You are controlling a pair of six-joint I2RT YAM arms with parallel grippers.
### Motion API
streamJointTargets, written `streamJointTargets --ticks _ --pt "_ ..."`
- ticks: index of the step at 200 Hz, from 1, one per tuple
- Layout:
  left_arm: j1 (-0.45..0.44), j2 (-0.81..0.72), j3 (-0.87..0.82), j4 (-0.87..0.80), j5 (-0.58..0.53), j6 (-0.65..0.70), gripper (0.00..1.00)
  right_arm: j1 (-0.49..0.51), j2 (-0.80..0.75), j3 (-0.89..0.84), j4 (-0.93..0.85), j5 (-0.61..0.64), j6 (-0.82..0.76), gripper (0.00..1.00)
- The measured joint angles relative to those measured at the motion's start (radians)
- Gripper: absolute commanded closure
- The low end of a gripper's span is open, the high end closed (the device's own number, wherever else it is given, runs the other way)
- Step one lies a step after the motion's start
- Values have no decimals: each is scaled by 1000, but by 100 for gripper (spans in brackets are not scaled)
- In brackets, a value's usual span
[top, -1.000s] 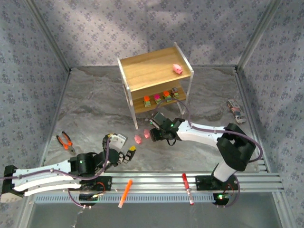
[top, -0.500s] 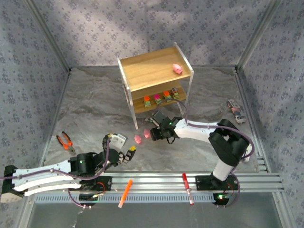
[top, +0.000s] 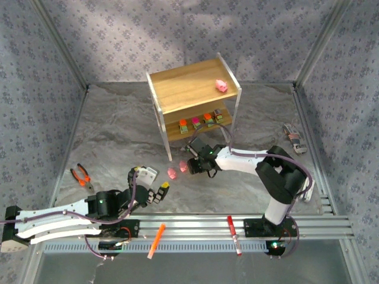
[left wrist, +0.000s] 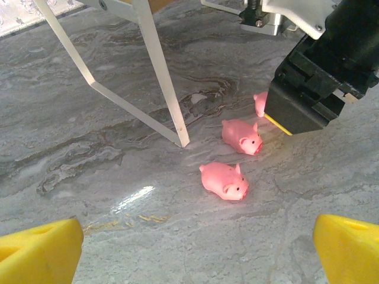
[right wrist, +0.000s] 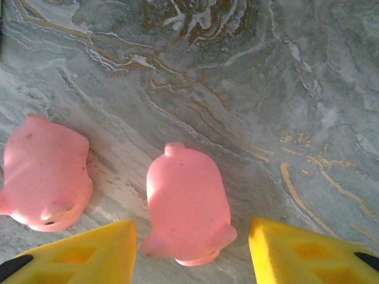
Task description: Place and organize the plastic toys onto the shelf
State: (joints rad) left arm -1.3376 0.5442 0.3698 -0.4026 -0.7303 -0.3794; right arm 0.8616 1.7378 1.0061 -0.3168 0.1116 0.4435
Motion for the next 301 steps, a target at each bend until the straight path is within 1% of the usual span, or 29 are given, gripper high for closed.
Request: streamJointTargets --ticks 57,165,186,207,225,263,301 --pt "0 0 0 0 0 0 0 0 19 34 -1 4 -19 53" --pt "0 0 0 0 0 0 0 3 41 46 -21 16 -26 53" --pt "0 0 0 0 0 0 0 5 45 46 -25 21 -27 57" --pt "0 0 0 0 0 0 0 7 45 46 -31 26 -36 64" --pt "0 0 0 0 0 0 0 8 45 48 -35 31 -37 66" --pt "0 -1 0 1 0 0 0 13 43 53 -51 39 -37 69" --pt "0 -1 0 1 0 0 0 23 15 53 -88 58 -37 69"
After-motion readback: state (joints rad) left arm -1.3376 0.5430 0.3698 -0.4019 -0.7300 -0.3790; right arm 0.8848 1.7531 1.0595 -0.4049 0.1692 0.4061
